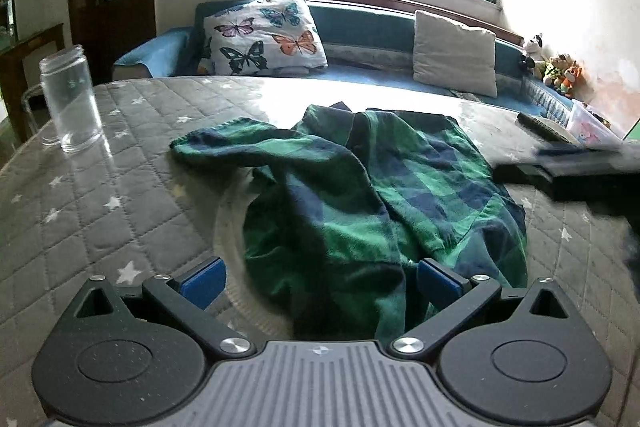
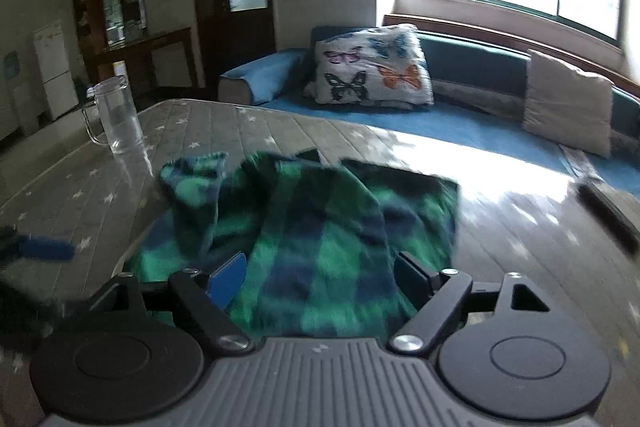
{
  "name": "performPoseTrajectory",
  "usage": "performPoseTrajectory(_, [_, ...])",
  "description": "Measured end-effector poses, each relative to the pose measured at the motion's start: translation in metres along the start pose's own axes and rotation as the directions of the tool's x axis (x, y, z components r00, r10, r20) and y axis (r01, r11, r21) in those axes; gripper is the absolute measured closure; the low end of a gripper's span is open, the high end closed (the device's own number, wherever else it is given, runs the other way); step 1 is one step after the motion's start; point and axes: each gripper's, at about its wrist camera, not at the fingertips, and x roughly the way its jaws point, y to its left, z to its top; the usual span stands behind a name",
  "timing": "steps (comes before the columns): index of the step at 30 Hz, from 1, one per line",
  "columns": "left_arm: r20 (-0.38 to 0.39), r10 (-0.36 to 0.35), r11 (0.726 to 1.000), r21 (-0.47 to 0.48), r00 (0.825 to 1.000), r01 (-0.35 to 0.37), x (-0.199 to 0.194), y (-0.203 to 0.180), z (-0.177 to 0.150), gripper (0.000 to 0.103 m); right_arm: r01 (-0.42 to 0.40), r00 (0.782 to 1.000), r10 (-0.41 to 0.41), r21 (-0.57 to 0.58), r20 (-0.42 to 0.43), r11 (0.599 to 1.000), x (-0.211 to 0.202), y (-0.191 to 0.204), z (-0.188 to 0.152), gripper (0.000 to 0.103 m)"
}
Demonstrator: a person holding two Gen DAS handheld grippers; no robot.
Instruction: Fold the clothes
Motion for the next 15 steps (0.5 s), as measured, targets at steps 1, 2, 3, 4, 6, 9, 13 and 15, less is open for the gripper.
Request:
performPoseTrajectory(1, [-0.004, -0.004, 1.000, 0.002, 1.000, 0.004, 0.003, 0.000, 0.001, 0.000, -0.002, 1.000, 0.002, -0.022, -0.002, 1.000, 0.009, 0.003, 0.007, 0.022])
performPoseTrajectory(2, [-0.009, -0.006, 1.000, 0.004, 1.000, 0.006, 0.007, 0.000, 0.002, 0.000, -0.001, 1.000, 0.000, -0.050, -0.003, 0.999, 0.020, 0.006, 0.016, 0.022])
performPoseTrajectory(3, [-0.013, -0.010, 1.000, 0.004, 1.000, 0.010, 0.011, 0.000, 0.003, 0.000, 0.005, 1.000, -0.005, -0.085, -0.001, 0.996, 0.031, 0.010, 0.024, 0.023])
performPoseTrajectory(4, [-0.017, -0.013, 1.000, 0.002, 1.000, 0.013, 0.014, 0.001, 0.004, 0.000, 0.012, 1.000, -0.011, -0.116, 0.003, 0.993, 0.040, 0.015, 0.030, 0.023])
performPoseTrajectory(6, [-0.026, -0.020, 1.000, -0.003, 0.999, 0.020, 0.020, 0.002, 0.005, 0.000, 0.010, 1.000, -0.011, -0.161, -0.003, 0.987, 0.060, 0.023, 0.041, 0.027])
performPoseTrajectory(9, [-0.041, -0.026, 1.000, -0.005, 0.999, 0.026, 0.029, 0.004, 0.006, 0.000, -0.003, 1.000, -0.001, -0.235, -0.021, 0.972, 0.092, 0.035, 0.051, 0.029])
performPoseTrajectory(13, [-0.066, -0.031, 0.999, -0.010, 0.997, 0.031, 0.040, 0.006, 0.005, 0.000, 0.014, 0.997, -0.039, -0.316, -0.071, 0.949, 0.135, 0.048, 0.054, 0.045])
performPoseTrajectory(15, [-0.079, -0.031, 1.000, -0.010, 0.996, 0.030, 0.045, 0.007, 0.002, 0.000, 0.040, 0.993, -0.074, -0.331, -0.091, 0.943, 0.150, 0.048, 0.050, 0.058])
